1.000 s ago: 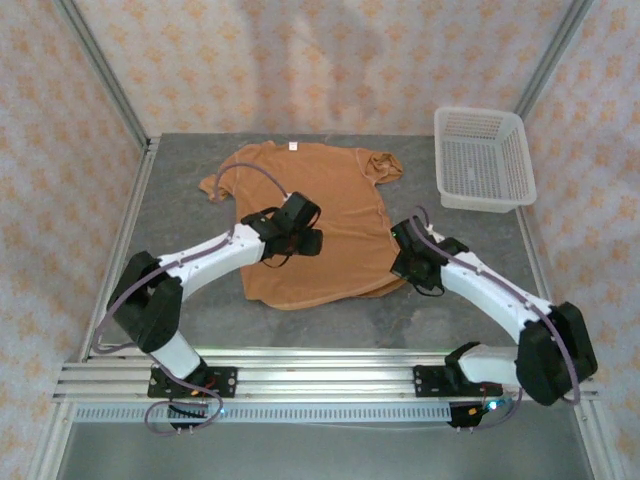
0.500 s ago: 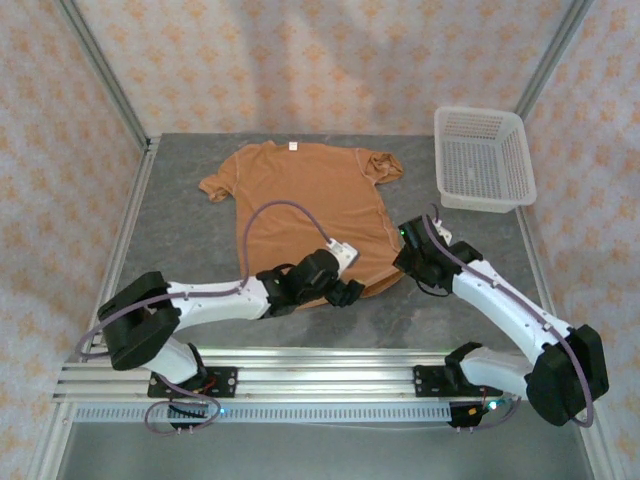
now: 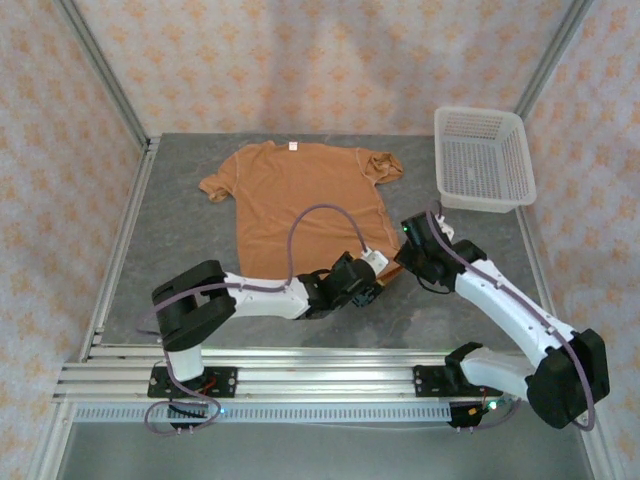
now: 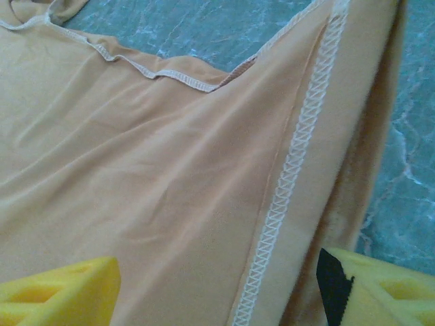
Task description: Fold the inside-out t-shirt
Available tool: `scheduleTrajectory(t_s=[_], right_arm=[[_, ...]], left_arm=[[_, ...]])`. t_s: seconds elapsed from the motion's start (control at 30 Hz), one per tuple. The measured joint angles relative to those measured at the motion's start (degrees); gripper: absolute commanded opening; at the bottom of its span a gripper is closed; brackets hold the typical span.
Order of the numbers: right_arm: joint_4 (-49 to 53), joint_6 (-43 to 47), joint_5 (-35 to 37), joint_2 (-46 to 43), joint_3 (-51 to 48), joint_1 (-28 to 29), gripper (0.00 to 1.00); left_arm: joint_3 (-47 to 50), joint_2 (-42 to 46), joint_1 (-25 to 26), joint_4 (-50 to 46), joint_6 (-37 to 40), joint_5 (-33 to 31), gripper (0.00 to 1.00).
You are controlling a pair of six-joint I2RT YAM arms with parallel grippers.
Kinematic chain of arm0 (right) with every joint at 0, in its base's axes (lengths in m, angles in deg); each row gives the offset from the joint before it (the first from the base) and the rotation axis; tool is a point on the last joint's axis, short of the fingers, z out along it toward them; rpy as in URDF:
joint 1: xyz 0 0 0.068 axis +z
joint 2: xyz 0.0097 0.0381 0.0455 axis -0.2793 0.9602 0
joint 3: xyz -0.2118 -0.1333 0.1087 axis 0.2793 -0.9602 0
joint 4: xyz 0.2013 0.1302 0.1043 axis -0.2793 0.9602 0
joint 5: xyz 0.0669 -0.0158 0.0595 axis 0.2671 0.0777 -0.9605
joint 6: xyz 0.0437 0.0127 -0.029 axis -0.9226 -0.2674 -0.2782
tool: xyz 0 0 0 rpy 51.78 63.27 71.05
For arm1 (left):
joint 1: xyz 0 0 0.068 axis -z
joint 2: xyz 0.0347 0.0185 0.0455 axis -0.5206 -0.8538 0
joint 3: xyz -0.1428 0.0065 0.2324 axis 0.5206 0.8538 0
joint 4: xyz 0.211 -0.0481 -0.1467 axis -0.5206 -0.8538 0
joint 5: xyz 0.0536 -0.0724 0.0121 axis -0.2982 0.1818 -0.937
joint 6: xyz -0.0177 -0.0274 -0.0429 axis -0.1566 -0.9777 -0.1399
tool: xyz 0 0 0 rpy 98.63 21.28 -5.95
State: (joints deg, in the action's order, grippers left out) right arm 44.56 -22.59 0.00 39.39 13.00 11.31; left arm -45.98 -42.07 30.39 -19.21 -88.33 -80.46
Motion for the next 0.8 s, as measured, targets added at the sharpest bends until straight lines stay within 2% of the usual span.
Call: scheduleTrajectory(t_s=[0.27,0.4,0.57,0.8], right_arm=[[0.9,0.0,0.4,-4.3,0.0,-1.7,0.0],[1.4,0.3,0.7,-5.6,0.0,-2.6,0.0],[2.0,0.8,0.7,-5.7,0.1,-3.6,0.0],[2.6,1.8,1.1,-5.7,0.8,-4.9,0.0]], left_arm=[[-2.6,-2.6,-3.9,-6.1,-1.4,-2.4,0.62],[-2.6,-2.6,-6.4,-9.5,-3.3,-3.5,0.51],[-2.1,-0.9,-8.3,-14.4,-6.2,-5.0,0.42],[2.3,5.6,-12.0,-19.3,-10.0,-6.4,0.41]])
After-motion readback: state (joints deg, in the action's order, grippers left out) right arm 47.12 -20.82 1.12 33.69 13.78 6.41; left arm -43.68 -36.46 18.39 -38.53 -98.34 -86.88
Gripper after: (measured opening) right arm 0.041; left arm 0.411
